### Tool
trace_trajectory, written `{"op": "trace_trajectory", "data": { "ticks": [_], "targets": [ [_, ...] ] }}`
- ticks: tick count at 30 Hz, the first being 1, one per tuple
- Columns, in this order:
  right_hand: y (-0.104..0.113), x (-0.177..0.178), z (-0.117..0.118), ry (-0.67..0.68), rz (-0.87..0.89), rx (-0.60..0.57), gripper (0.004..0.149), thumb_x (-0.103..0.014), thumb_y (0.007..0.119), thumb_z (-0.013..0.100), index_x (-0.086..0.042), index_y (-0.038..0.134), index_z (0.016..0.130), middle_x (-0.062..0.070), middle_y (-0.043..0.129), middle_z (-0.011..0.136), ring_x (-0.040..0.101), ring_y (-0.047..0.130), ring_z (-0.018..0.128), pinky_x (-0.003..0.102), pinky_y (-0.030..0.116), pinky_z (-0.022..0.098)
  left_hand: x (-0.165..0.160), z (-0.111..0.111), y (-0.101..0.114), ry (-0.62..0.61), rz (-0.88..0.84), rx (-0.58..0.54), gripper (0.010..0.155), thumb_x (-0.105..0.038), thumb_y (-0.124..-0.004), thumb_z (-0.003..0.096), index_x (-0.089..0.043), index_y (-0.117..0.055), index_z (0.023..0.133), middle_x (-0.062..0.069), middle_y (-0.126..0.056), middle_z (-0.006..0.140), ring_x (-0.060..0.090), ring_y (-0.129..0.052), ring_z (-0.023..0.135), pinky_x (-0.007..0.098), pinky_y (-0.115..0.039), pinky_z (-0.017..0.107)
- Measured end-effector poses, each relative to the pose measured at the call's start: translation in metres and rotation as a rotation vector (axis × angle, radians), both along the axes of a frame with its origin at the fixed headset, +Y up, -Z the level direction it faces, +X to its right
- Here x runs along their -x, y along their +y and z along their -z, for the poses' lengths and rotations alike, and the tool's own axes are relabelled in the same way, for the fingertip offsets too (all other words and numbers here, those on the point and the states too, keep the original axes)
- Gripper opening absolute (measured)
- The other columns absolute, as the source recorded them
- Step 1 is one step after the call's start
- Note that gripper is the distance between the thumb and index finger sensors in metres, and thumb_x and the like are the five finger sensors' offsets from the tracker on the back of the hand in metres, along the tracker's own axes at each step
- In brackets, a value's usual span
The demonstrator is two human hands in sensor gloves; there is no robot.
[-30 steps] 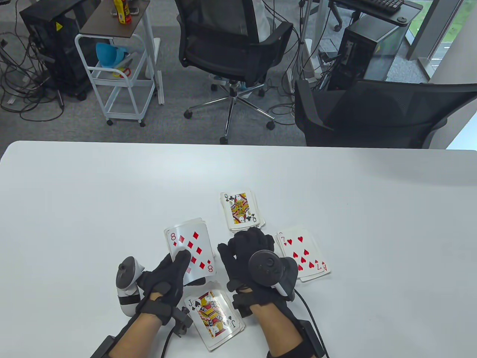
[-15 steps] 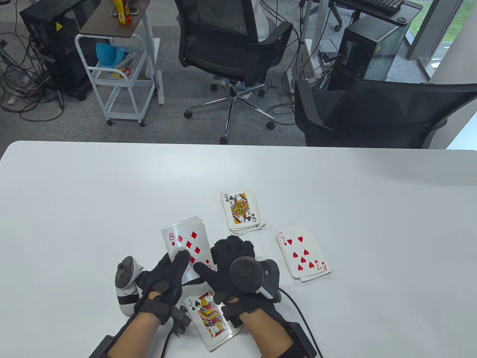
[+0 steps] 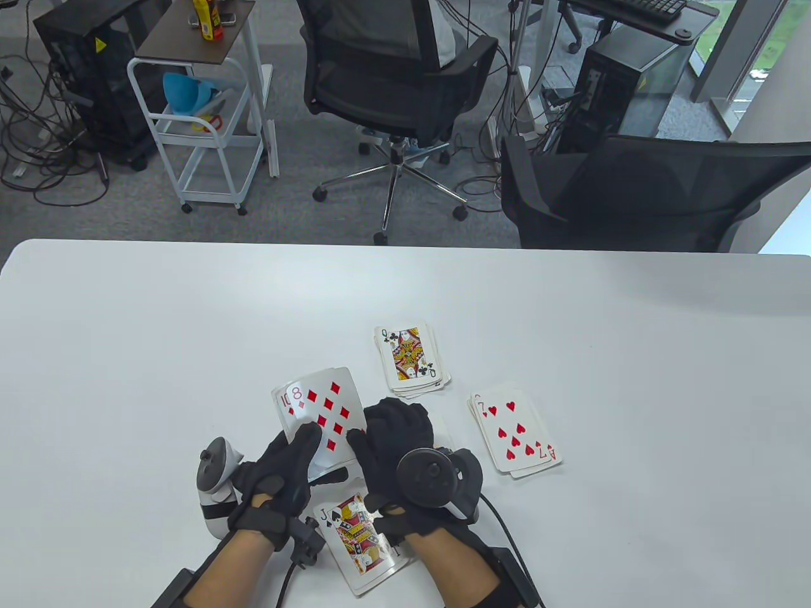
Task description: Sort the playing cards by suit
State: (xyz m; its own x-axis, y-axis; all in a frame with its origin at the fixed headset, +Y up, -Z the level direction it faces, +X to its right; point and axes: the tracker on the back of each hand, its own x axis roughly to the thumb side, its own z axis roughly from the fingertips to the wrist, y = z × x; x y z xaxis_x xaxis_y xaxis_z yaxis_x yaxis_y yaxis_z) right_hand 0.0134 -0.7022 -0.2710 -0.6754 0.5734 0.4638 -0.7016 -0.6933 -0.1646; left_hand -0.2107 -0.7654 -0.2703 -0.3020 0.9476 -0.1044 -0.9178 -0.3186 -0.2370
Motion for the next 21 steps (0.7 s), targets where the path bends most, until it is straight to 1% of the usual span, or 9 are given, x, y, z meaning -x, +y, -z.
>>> {"op": "trace_trajectory", "data": {
  "ticks": [3,6,9,13,18,21],
  "targets": [
    [-0.001,-0.001,0.000,-0.023,0.020,-0.003,0.039,-0.033,0.076,0.056,-0.002,0.090,0.074,0.019,0.082,0.093,0.049,0.067,0.094,0.075,0.040,0.066,0.000,0.000,0.001,-0.002,-0.008,-0.007,0.055,-0.055,-0.073,0.0576,-0.024,-0.068,0.103,0.002,-0.085,0.098,0.031,-0.094,0.082,0.041,-0.091,0.053],
    [-0.002,-0.001,0.000,-0.043,0.033,0.003,0.039,-0.033,0.077,0.056,-0.003,0.090,0.077,0.019,0.081,0.095,0.049,0.067,0.094,0.075,0.040,0.066,0.002,0.000,0.002,0.005,-0.013,-0.011,0.055,-0.055,-0.073,0.0576,-0.025,-0.068,0.103,0.003,-0.084,0.098,0.031,-0.093,0.083,0.041,-0.090,0.053],
    [-0.004,-0.003,0.002,-0.056,0.017,0.034,0.042,-0.037,0.082,0.055,-0.004,0.087,0.080,0.019,0.078,0.097,0.049,0.066,0.095,0.075,0.040,0.066,0.008,0.000,0.004,0.034,-0.024,-0.018,0.055,-0.055,-0.073,0.0575,-0.025,-0.068,0.103,0.003,-0.083,0.099,0.032,-0.092,0.084,0.042,-0.090,0.054],
    [-0.006,-0.008,0.006,-0.062,-0.001,0.067,0.042,-0.039,0.087,0.053,-0.005,0.086,0.078,0.019,0.078,0.095,0.049,0.066,0.095,0.075,0.040,0.066,0.014,0.002,0.004,0.056,-0.033,-0.011,0.055,-0.055,-0.073,0.0576,-0.026,-0.067,0.103,0.002,-0.083,0.100,0.032,-0.091,0.085,0.042,-0.089,0.055],
    [-0.008,-0.016,0.013,-0.087,-0.006,0.122,0.040,-0.037,0.085,0.054,-0.005,0.085,0.078,0.019,0.078,0.096,0.049,0.065,0.095,0.076,0.040,0.066,0.021,0.006,0.005,0.085,-0.014,-0.019,0.053,-0.054,-0.072,0.0581,-0.026,-0.068,0.103,0.001,-0.083,0.099,0.031,-0.092,0.085,0.042,-0.089,0.055],
    [-0.010,-0.025,0.018,-0.119,0.043,0.152,0.039,-0.034,0.083,0.055,-0.004,0.085,0.079,0.020,0.077,0.096,0.050,0.065,0.095,0.076,0.039,0.066,0.026,0.008,0.006,0.113,-0.018,-0.022,0.052,-0.053,-0.072,0.0583,-0.026,-0.069,0.102,0.002,-0.084,0.098,0.031,-0.093,0.084,0.042,-0.090,0.054]
  ]
}}
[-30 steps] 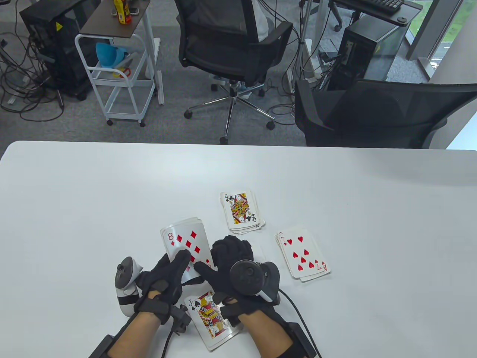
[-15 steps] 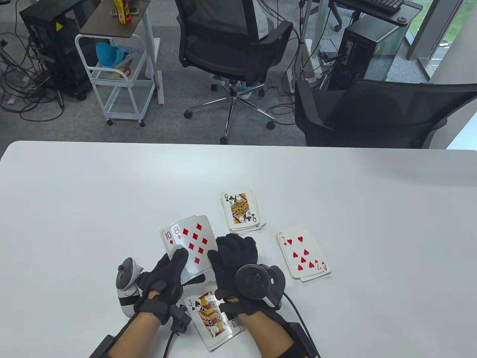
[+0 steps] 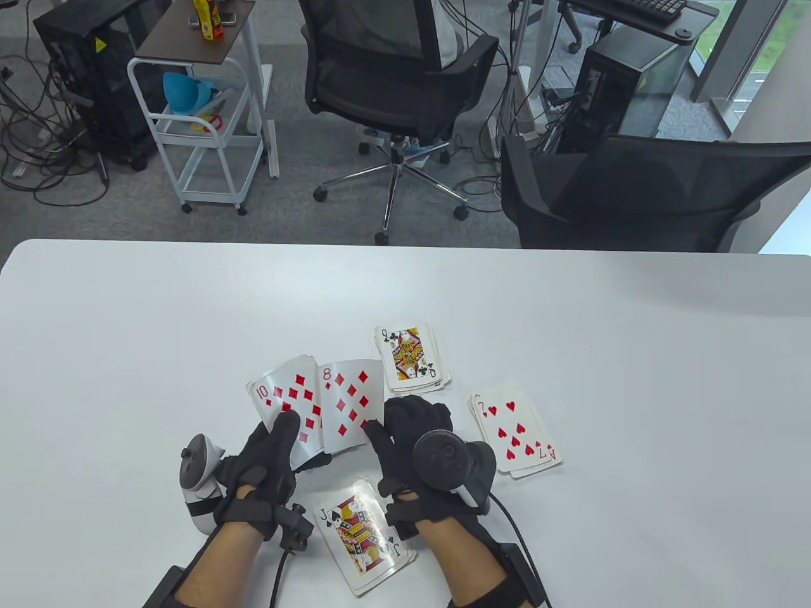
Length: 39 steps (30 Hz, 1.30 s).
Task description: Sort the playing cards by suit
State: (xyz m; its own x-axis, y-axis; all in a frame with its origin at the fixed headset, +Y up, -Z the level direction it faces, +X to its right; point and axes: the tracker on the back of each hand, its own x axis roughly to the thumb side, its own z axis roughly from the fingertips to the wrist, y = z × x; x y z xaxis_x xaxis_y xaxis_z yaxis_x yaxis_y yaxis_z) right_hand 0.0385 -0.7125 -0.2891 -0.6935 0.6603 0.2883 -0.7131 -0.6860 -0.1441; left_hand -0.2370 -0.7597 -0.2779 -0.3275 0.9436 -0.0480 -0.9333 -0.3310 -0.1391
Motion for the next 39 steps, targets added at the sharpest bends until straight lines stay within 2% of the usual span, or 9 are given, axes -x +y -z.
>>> {"op": "trace_trajectory", "data": {
  "ticks": [6,12,15,19,23,27,32,35,39],
  "targets": [
    [-0.005,-0.017,0.008,-0.078,0.032,0.040,0.038,-0.032,0.079,0.056,-0.004,0.084,0.081,0.020,0.075,0.097,0.050,0.063,0.095,0.076,0.038,0.066,0.006,0.000,0.007,0.023,-0.036,-0.026,0.052,-0.053,-0.072,0.0583,-0.025,-0.069,0.102,0.001,-0.086,0.097,0.030,-0.095,0.081,0.041,-0.091,0.052],
    [-0.008,-0.009,0.012,-0.039,-0.081,0.102,0.038,-0.032,0.079,0.057,-0.007,0.083,0.085,0.022,0.067,0.103,0.053,0.052,0.099,0.077,0.033,0.066,0.013,-0.001,0.016,0.048,-0.041,-0.061,0.052,-0.053,-0.072,0.0584,-0.025,-0.069,0.102,0.001,-0.086,0.096,0.030,-0.095,0.081,0.041,-0.091,0.052],
    [-0.008,0.002,0.016,-0.044,-0.153,0.107,0.038,-0.032,0.080,0.057,-0.006,0.085,0.084,0.022,0.066,0.104,0.054,0.048,0.100,0.077,0.031,0.066,0.023,-0.001,0.024,0.088,-0.030,-0.094,0.052,-0.053,-0.072,0.0583,-0.025,-0.069,0.102,0.001,-0.086,0.096,0.030,-0.095,0.081,0.041,-0.091,0.052],
    [-0.004,0.034,0.032,0.019,-0.338,0.263,0.038,-0.032,0.081,0.057,-0.004,0.085,0.084,0.024,0.058,0.107,0.055,0.038,0.102,0.078,0.025,0.065,0.032,-0.001,0.026,0.118,-0.050,-0.098,0.052,-0.053,-0.072,0.0583,-0.025,-0.069,0.102,0.001,-0.086,0.096,0.029,-0.095,0.081,0.041,-0.091,0.052],
    [-0.010,0.067,0.050,0.095,-0.367,0.376,0.038,-0.032,0.082,0.057,-0.003,0.086,0.082,0.025,0.057,0.107,0.054,0.034,0.103,0.078,0.024,0.065,0.032,0.001,0.024,0.119,-0.056,-0.086,0.052,-0.053,-0.072,0.0583,-0.024,-0.069,0.102,0.001,-0.087,0.096,0.029,-0.095,0.081,0.041,-0.091,0.052],
    [-0.023,0.089,0.064,0.070,-0.490,0.445,0.038,-0.033,0.084,0.056,-0.003,0.087,0.080,0.026,0.057,0.107,0.055,0.033,0.103,0.077,0.023,0.065,0.029,0.002,0.023,0.110,-0.051,-0.082,0.052,-0.053,-0.072,0.0584,-0.024,-0.069,0.102,0.001,-0.087,0.096,0.030,-0.095,0.081,0.041,-0.091,0.052],
    [-0.035,0.101,0.066,-0.009,-0.741,0.366,0.041,-0.038,0.089,0.054,-0.005,0.086,0.078,0.025,0.058,0.106,0.055,0.036,0.102,0.077,0.025,0.065,0.029,0.002,0.023,0.110,-0.048,-0.075,0.052,-0.052,-0.072,0.0584,-0.024,-0.069,0.102,0.001,-0.087,0.096,0.029,-0.095,0.081,0.041,-0.091,0.052],
    [-0.029,0.093,0.062,-0.017,-0.705,0.322,0.041,-0.039,0.089,0.054,-0.006,0.085,0.079,0.025,0.058,0.106,0.055,0.037,0.102,0.077,0.026,0.066,0.029,0.002,0.022,0.106,-0.044,-0.076,0.052,-0.052,-0.072,0.0584,-0.024,-0.069,0.102,0.001,-0.087,0.096,0.029,-0.096,0.080,0.041,-0.091,0.052],
    [-0.007,0.062,0.046,-0.014,-0.524,0.256,0.040,-0.040,0.084,0.056,-0.006,0.084,0.079,0.025,0.060,0.105,0.055,0.037,0.102,0.077,0.026,0.065,0.024,0.001,0.021,0.089,-0.025,-0.069,0.052,-0.052,-0.072,0.0584,-0.024,-0.069,0.102,0.001,-0.087,0.096,0.030,-0.096,0.080,0.041,-0.091,0.052]
  ]
}}
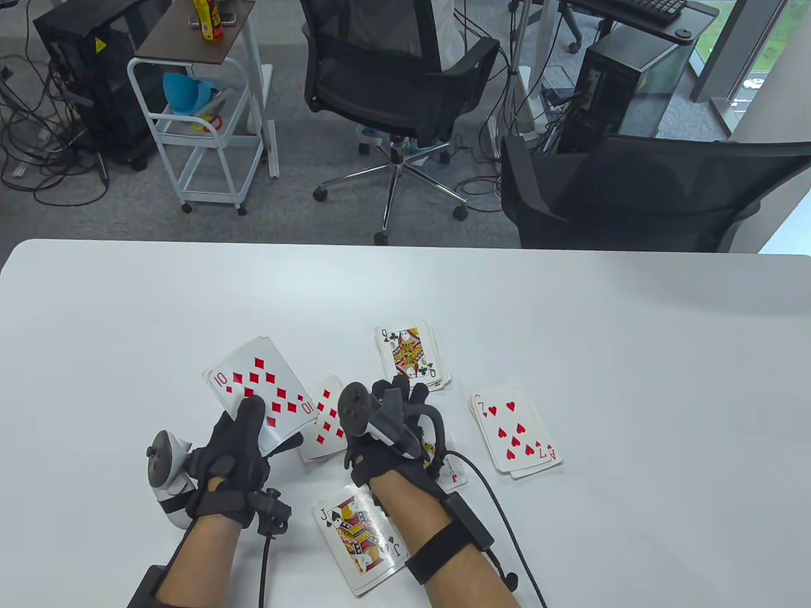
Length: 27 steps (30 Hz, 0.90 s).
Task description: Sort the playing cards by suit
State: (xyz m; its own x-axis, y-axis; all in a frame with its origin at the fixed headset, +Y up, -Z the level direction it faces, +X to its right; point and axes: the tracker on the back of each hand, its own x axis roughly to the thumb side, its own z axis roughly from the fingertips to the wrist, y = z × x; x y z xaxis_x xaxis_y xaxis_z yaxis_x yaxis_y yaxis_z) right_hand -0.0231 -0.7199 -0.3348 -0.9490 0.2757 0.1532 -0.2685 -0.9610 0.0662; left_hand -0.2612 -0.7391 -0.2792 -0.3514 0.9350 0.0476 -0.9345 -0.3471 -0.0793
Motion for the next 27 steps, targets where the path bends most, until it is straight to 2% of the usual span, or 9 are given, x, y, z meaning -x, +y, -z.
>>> {"op": "trace_trajectory", "data": {
  "ticks": [3,7,11,16,19,21,23,27],
  "targets": [
    [0.012,-0.029,-0.016,0.000,0.149,-0.069,0.041,-0.040,0.082,0.057,-0.006,0.084,0.080,0.025,0.059,0.105,0.055,0.038,0.102,0.077,0.025,0.065,-0.005,0.000,-0.002,-0.018,0.025,0.007,0.052,-0.052,-0.072,0.0585,-0.023,-0.069,0.102,0.001,-0.087,0.096,0.030,-0.096,0.080,0.041,-0.091,0.052],
    [0.014,-0.057,-0.035,0.011,0.355,-0.184,0.045,-0.043,0.078,0.057,-0.006,0.084,0.081,0.025,0.061,0.105,0.056,0.040,0.101,0.077,0.027,0.064,-0.014,0.001,-0.007,-0.053,0.071,0.029,0.052,-0.051,-0.072,0.0586,-0.023,-0.069,0.102,0.002,-0.087,0.096,0.029,-0.096,0.080,0.041,-0.091,0.052],
    [0.013,-0.059,-0.044,0.073,0.505,-0.210,0.048,-0.045,0.076,0.057,-0.006,0.083,0.083,0.025,0.062,0.104,0.056,0.041,0.100,0.076,0.030,0.065,-0.024,0.001,-0.015,-0.103,0.106,0.063,0.051,-0.050,-0.073,0.0586,-0.023,-0.069,0.102,0.002,-0.087,0.095,0.030,-0.096,0.080,0.041,-0.091,0.051],
    [0.014,-0.047,-0.053,0.144,0.494,-0.238,0.049,-0.047,0.076,0.057,-0.007,0.082,0.085,0.024,0.063,0.104,0.055,0.044,0.101,0.076,0.032,0.066,-0.032,0.000,-0.023,-0.144,0.152,0.097,0.050,-0.048,-0.076,0.0585,-0.024,-0.069,0.102,0.001,-0.087,0.095,0.029,-0.096,0.080,0.041,-0.091,0.051],
    [0.011,-0.040,-0.055,0.161,0.470,-0.211,0.055,-0.050,0.080,0.056,-0.006,0.078,0.088,0.025,0.060,0.106,0.055,0.041,0.101,0.076,0.031,0.066,-0.038,0.000,-0.026,-0.164,0.168,0.104,0.049,-0.046,-0.078,0.0583,-0.024,-0.069,0.101,0.001,-0.088,0.095,0.029,-0.097,0.079,0.041,-0.092,0.051],
    [0.008,-0.036,-0.056,0.159,0.372,-0.171,0.059,-0.053,0.083,0.054,-0.007,0.074,0.090,0.025,0.054,0.108,0.055,0.037,0.102,0.076,0.030,0.066,-0.043,-0.001,-0.028,-0.181,0.179,0.109,0.049,-0.046,-0.080,0.0577,-0.024,-0.071,0.100,0.001,-0.090,0.093,0.028,-0.100,0.075,0.039,-0.094,0.048],
    [0.007,-0.033,-0.058,0.155,0.362,-0.203,0.053,-0.052,0.086,0.053,-0.009,0.076,0.082,0.024,0.057,0.106,0.055,0.038,0.102,0.076,0.033,0.066,-0.044,-0.002,-0.028,-0.158,0.196,0.105,0.048,-0.046,-0.081,0.0572,-0.025,-0.073,0.099,0.000,-0.091,0.092,0.027,-0.101,0.074,0.038,-0.094,0.047],
    [0.010,-0.033,-0.060,0.156,0.448,-0.244,0.044,-0.043,0.088,0.052,-0.006,0.080,0.074,0.023,0.063,0.103,0.054,0.045,0.101,0.075,0.036,0.067,-0.045,-0.002,-0.029,-0.170,0.151,0.112,0.048,-0.049,-0.081,0.0568,-0.025,-0.074,0.098,0.000,-0.092,0.091,0.027,-0.101,0.073,0.039,-0.094,0.046]
  ]
}}
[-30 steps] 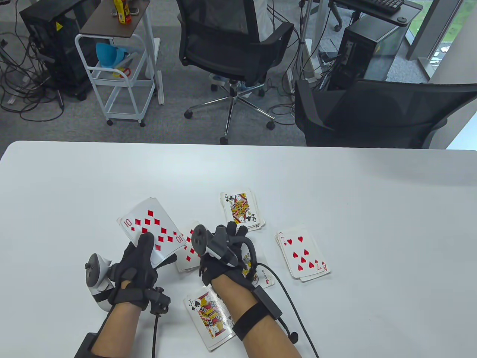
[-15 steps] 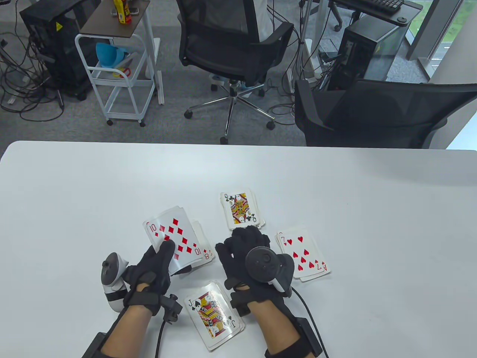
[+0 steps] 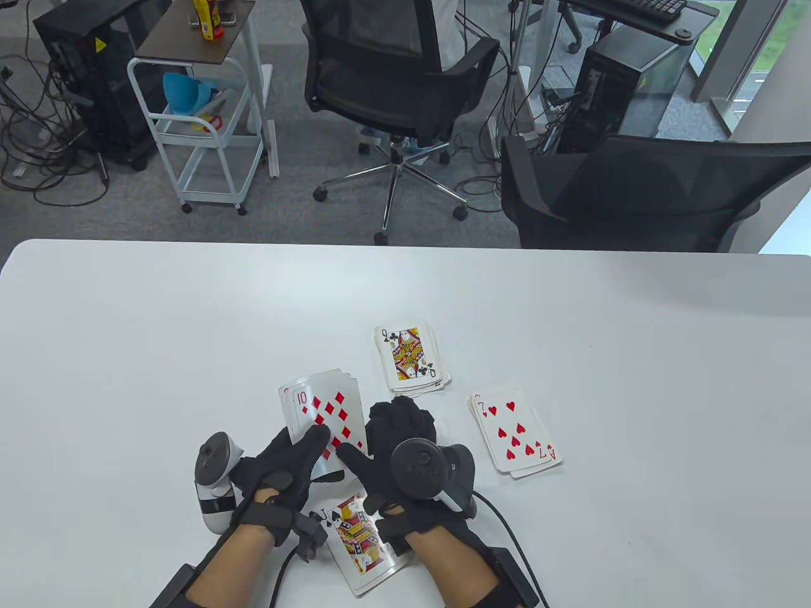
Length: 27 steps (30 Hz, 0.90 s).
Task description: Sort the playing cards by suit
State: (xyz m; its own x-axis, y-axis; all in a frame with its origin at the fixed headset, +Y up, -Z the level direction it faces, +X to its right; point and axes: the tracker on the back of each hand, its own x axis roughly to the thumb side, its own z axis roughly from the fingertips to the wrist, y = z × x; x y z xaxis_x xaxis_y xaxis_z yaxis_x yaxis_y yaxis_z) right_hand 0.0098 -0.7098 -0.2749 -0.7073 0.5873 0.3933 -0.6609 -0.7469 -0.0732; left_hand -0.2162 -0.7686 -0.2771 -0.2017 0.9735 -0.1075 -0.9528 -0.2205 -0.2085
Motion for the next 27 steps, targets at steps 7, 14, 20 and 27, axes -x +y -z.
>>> {"op": "trace_trajectory", "data": {
  "ticks": [7,14,20,27],
  "targets": [
    [0.001,-0.004,0.001,-0.038,0.002,-0.002,0.038,-0.035,0.082,0.055,-0.002,0.087,0.073,0.023,0.069,0.100,0.054,0.050,0.100,0.075,0.039,0.067,-0.003,-0.001,-0.001,-0.024,-0.004,-0.004,0.051,-0.049,-0.080,0.0572,-0.024,-0.071,0.101,0.001,-0.088,0.095,0.029,-0.098,0.078,0.039,-0.093,0.049],
    [-0.003,-0.012,0.006,-0.083,0.007,0.025,0.043,-0.039,0.084,0.054,-0.004,0.087,0.080,0.023,0.069,0.101,0.054,0.051,0.099,0.075,0.039,0.066,-0.001,0.000,-0.002,-0.032,-0.069,0.019,0.053,-0.048,-0.080,0.0574,-0.025,-0.067,0.103,0.002,-0.083,0.099,0.030,-0.093,0.083,0.040,-0.091,0.052],
    [-0.004,-0.019,0.009,-0.093,0.016,0.065,0.041,-0.038,0.086,0.054,-0.005,0.085,0.077,0.022,0.068,0.101,0.054,0.050,0.099,0.075,0.038,0.067,0.004,0.000,-0.003,-0.006,-0.099,0.036,0.052,-0.048,-0.080,0.0577,-0.026,-0.067,0.103,0.002,-0.082,0.100,0.030,-0.093,0.084,0.040,-0.091,0.053],
    [-0.012,-0.027,0.017,-0.109,0.028,0.138,0.041,-0.037,0.084,0.055,-0.002,0.087,0.075,0.023,0.069,0.100,0.054,0.050,0.099,0.075,0.038,0.066,0.021,0.001,0.004,0.115,-0.045,0.000,0.049,-0.046,-0.076,0.0585,-0.025,-0.068,0.102,0.001,-0.084,0.098,0.029,-0.094,0.082,0.041,-0.091,0.053]
  ]
}}
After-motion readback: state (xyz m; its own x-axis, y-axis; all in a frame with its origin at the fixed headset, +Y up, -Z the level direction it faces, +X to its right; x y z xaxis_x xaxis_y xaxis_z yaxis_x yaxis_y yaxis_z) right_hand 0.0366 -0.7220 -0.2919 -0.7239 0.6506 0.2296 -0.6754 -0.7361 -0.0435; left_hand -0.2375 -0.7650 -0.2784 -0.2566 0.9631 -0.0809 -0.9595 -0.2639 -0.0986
